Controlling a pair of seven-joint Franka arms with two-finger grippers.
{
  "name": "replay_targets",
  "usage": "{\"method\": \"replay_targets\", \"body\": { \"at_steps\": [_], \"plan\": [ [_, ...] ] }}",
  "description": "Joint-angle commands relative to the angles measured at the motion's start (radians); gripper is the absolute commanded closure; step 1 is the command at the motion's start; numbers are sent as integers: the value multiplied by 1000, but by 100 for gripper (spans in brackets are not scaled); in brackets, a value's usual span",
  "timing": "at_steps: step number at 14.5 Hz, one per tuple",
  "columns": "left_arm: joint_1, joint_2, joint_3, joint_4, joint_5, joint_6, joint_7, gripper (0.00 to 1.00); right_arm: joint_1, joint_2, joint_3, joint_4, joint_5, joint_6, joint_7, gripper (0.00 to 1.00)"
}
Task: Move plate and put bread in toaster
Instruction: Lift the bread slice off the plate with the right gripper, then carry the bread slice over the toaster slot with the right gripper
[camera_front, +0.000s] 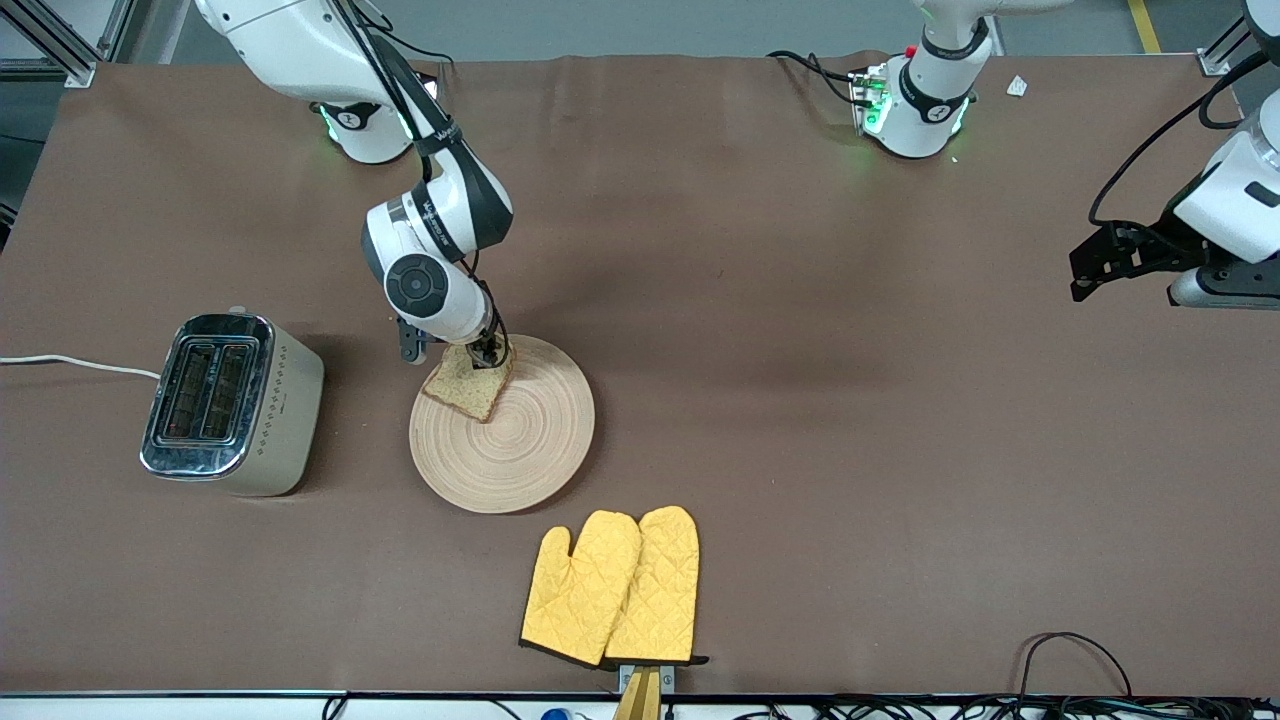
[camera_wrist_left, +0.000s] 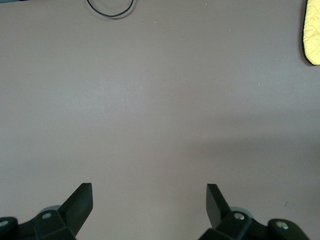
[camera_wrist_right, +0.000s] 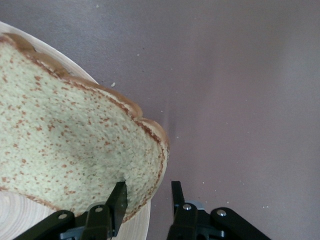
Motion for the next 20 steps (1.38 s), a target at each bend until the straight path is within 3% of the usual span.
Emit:
{"method": "replay_targets", "body": {
  "at_steps": [1, 5, 10, 12, 16, 20],
  "plan": [
    [-8, -9, 9, 9, -7, -15, -10, 0, -1, 15, 0, 13, -19, -7, -19, 67],
    [-8, -5, 6, 4, -22, -9, -63, 0, 3, 15, -1, 17, -22, -12, -38, 96],
    [-4, -4, 7, 7, -19, -4, -50, 0, -8, 15, -4, 48, -25, -33, -112, 100],
    [-5, -1, 7, 9, -16, -4, -51, 0, -29, 40, -6, 147, -57, -193, -185, 100],
    [-5, -1, 7, 9, -14, -3, -50, 0, -23, 166, -4, 425, -233, -620, -363, 100],
    [-4, -1, 7, 9, -13, -3, -50, 0, -9, 182, -1, 468, -414, -838, -529, 100]
  ]
}}
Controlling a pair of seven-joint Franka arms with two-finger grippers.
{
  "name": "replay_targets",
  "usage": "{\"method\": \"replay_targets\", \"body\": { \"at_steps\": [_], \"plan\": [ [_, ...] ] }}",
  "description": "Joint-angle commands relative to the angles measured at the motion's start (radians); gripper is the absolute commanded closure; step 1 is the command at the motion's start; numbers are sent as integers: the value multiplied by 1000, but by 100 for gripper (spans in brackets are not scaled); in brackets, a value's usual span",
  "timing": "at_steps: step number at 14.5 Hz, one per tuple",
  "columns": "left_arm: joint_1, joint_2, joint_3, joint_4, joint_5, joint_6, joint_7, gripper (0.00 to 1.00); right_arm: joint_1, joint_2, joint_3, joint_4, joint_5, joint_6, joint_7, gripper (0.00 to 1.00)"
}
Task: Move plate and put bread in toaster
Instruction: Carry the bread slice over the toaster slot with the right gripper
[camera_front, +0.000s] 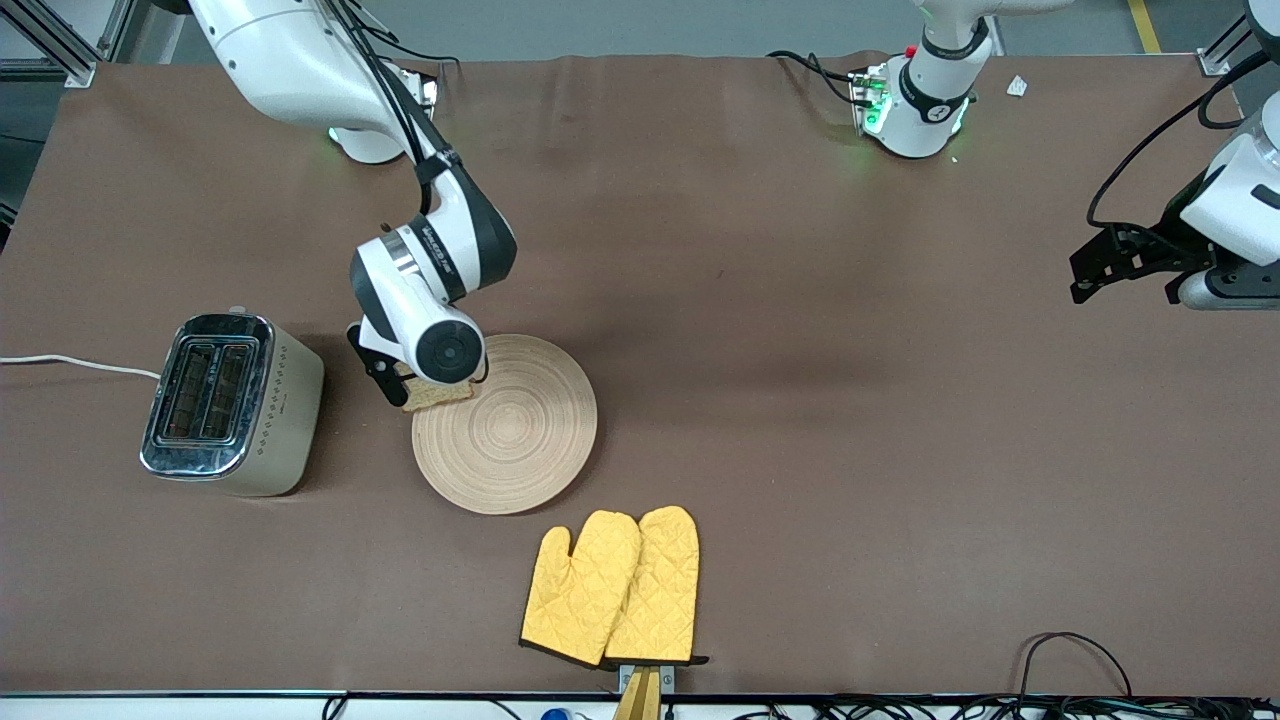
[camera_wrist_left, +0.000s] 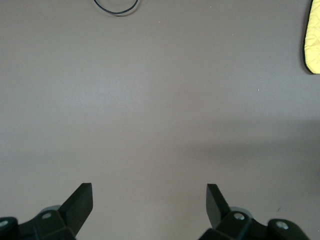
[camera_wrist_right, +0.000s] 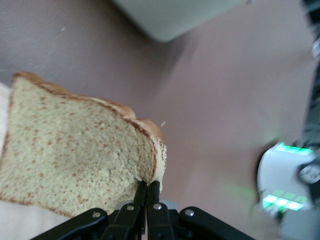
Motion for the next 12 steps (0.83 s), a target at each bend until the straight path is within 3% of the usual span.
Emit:
{"method": "replay_targets", "body": {
  "at_steps": [1, 6, 9, 12],
  "plan": [
    [-3, -1, 5, 9, -6, -3, 3, 0, 19, 23, 7, 55, -124, -153, -124, 100],
    [-1, -1, 5, 9, -8, -3, 3, 0, 22, 9, 6, 112, -180, -279, -218, 100],
    [-1, -1, 5, 9, -8, -3, 3, 0, 22, 7, 10, 115, -308, -357, -336, 100],
    [-1, -1, 5, 7, -8, -3, 3, 0, 51, -13, 10, 110, -384, -405, -483, 100]
  ]
}}
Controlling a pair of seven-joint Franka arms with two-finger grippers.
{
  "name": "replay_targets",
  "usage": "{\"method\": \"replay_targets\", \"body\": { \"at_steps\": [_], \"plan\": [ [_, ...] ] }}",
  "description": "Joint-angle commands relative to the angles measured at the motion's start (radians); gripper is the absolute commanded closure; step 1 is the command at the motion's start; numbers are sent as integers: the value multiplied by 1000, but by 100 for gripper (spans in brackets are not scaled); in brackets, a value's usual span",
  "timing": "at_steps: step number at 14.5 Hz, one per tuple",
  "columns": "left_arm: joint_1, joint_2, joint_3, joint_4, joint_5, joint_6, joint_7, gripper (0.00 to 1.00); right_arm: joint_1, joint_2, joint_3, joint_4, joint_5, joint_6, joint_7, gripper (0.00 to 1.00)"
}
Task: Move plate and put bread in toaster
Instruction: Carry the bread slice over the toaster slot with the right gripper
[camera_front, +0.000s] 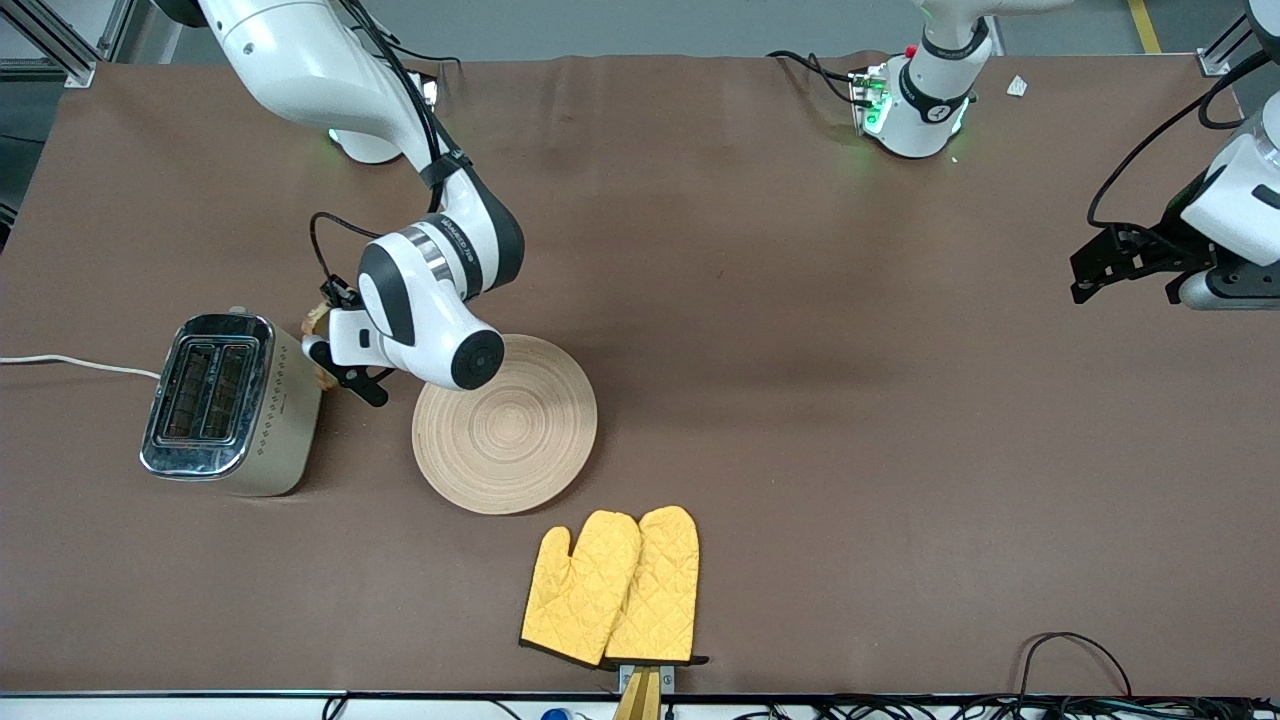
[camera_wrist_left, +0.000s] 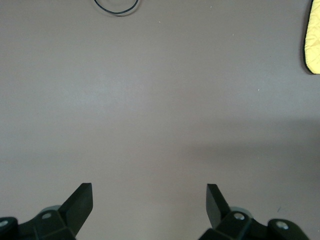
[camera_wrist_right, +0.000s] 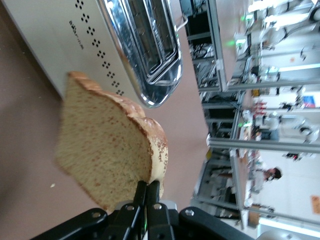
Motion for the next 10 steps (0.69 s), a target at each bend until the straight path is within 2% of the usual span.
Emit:
{"method": "replay_targets", "body": {
  "at_steps": [1, 8, 10],
  "plan": [
    [-1, -1, 5, 7, -8, -3, 4, 0, 35, -33, 4, -11, -100, -72, -176, 100],
    [0, -1, 8, 6, -10, -3, 4, 0, 32, -99, -4, -23, -281, -93, -687, 100],
    [0, -1, 8, 6, -10, -3, 4, 0, -6, -113, -4, -23, -347, -87, -824, 100]
  ]
}}
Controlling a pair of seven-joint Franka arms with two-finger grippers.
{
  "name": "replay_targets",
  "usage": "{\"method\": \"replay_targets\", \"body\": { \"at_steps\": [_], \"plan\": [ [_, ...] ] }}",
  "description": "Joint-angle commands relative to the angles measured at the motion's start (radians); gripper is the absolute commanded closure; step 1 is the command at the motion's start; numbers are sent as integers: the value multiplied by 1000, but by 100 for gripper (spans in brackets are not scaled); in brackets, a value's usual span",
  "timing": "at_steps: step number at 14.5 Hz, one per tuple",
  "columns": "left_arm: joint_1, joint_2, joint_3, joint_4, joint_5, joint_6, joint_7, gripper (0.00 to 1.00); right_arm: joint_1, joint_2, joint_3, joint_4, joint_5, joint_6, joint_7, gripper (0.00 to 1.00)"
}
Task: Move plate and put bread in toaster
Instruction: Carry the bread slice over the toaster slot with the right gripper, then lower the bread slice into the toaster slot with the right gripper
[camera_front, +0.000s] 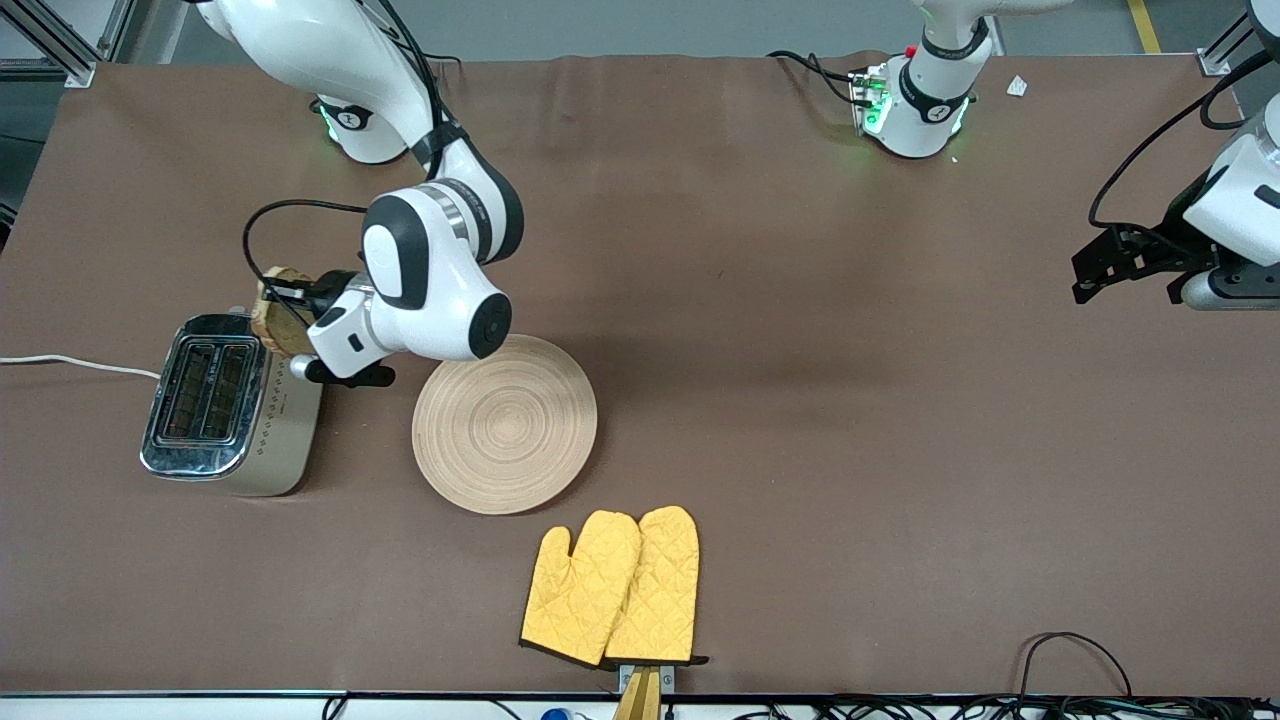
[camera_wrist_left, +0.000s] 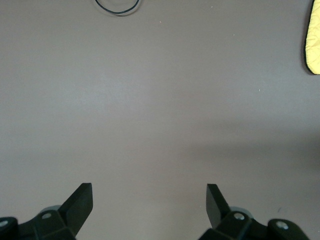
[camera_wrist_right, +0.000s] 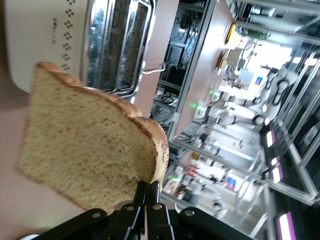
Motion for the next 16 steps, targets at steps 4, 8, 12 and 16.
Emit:
{"method": "replay_targets", "body": {
  "at_steps": [4, 8, 12, 16],
  "plan": [
    [0, -1, 7, 4, -10, -3, 6, 0, -103, -37, 7, -29, -161, 42, -195, 100],
    [0, -1, 8, 4, -10, -3, 4, 0, -133, -34, 7, -33, -180, 94, -209, 100],
    [0, -1, 8, 3, -11, -3, 6, 0, -142, -23, 6, -40, -189, 114, -206, 100],
    [1, -1, 8, 3, -11, -3, 6, 0, -161, -20, 6, -55, -189, 143, -200, 100]
  ]
}}
